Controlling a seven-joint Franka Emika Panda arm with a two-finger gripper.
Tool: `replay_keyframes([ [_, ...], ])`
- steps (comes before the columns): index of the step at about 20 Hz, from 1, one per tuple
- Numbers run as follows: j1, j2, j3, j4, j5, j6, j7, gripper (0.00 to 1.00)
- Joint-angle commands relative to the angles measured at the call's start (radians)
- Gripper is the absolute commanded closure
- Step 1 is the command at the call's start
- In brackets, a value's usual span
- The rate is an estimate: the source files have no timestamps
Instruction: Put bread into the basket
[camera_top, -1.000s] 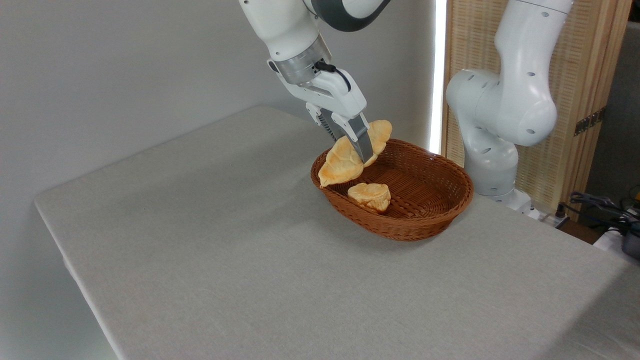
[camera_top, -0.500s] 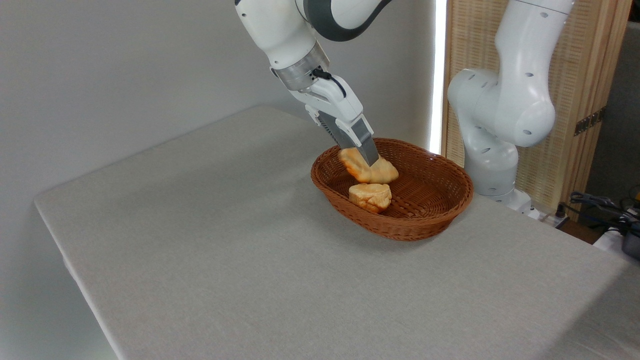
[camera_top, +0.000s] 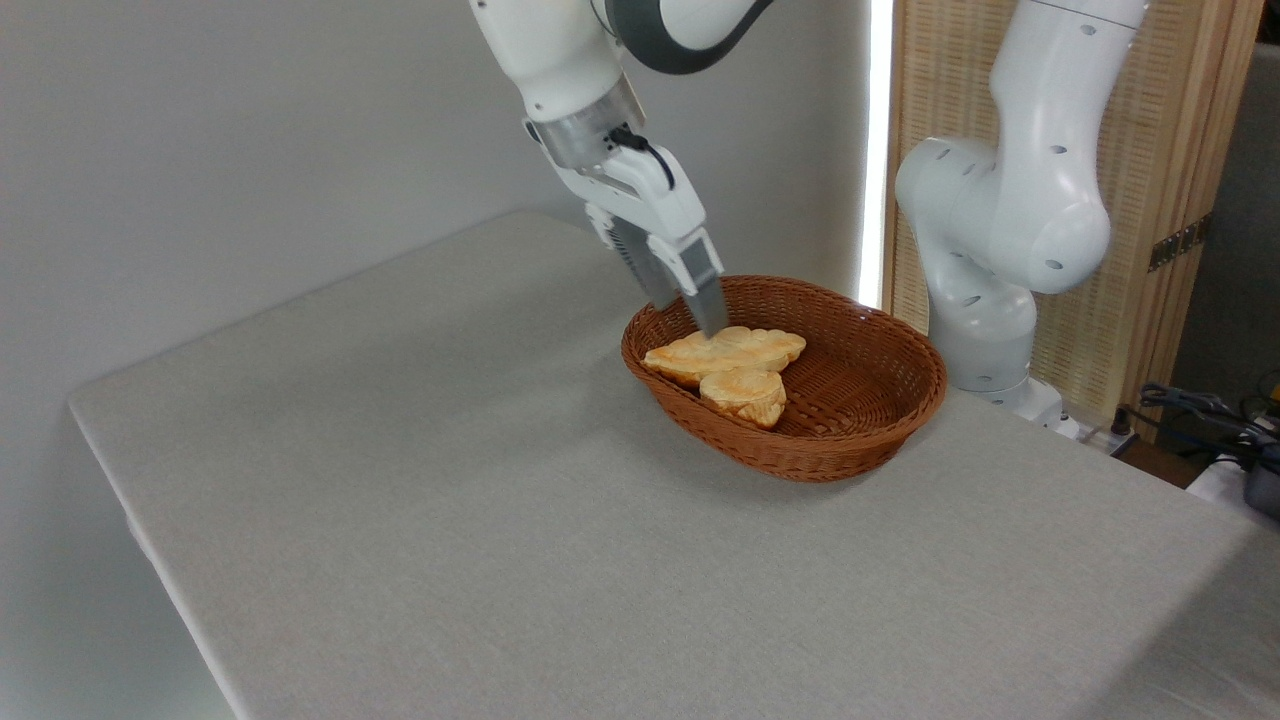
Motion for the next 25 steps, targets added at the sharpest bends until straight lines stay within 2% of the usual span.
replay_keyframes([
  [1,-0.003,-0.003,0.066,0.06,-0.012,0.102,0.019,0.0],
  [4,-0.003,0.014,0.109,0.098,-0.01,0.171,0.019,0.0],
  [10,-0.003,0.156,0.196,0.304,-0.013,0.197,0.021,0.0],
  [12,-0.003,0.196,0.23,0.35,-0.039,0.205,0.022,0.0],
  [16,0.004,0.302,0.247,0.486,-0.054,0.216,0.021,0.0],
  [18,0.004,0.353,0.263,0.547,-0.084,0.214,0.021,0.0],
  [23,0.004,0.371,0.276,0.557,-0.091,0.214,0.022,0.0],
  [25,0.004,0.373,0.278,0.557,-0.128,0.216,0.022,0.0],
])
